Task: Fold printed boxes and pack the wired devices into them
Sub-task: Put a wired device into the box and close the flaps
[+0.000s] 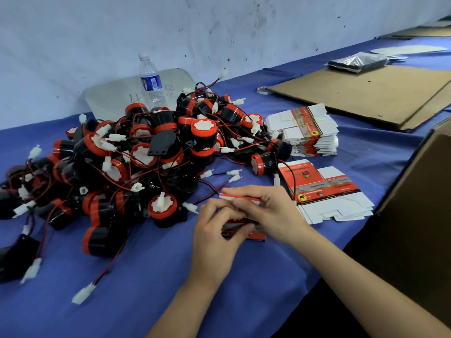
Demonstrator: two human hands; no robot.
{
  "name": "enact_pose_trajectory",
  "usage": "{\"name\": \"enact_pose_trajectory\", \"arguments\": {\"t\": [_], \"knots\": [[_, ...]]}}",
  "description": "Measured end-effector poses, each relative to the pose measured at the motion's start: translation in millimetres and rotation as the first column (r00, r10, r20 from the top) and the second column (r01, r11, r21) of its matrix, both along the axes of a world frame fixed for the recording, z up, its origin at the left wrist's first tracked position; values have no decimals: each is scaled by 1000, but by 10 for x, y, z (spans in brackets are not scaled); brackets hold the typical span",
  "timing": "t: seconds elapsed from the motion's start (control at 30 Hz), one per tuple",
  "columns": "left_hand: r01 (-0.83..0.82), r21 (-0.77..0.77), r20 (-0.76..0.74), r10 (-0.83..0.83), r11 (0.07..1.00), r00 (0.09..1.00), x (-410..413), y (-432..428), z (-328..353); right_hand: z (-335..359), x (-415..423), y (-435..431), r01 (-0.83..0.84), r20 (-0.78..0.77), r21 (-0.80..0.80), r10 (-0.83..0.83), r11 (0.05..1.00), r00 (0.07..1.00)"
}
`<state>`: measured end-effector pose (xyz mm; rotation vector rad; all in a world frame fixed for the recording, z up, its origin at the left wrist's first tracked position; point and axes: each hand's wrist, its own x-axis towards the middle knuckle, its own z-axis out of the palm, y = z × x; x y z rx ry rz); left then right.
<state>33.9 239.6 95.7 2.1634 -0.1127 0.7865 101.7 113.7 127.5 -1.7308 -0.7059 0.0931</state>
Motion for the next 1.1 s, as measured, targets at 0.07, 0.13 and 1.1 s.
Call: {"name": "enact_pose_trajectory", "arguments": {"t": [0.07, 0.13, 1.1], "knots": [[-54, -12, 0, 54, 998, 999, -23, 5, -7, -76, -49, -27, -25, 80, -47, 29, 999, 996], [-61, -99, -15, 60, 993, 998, -39, 2, -17, -127, -71, -67, -29, 162, -102, 45, 994, 986], [-69, -509, -163, -17, 858, 987, 64, 154, -30, -93, -61, -249, 69, 443, -690, 345, 721, 828]]}}
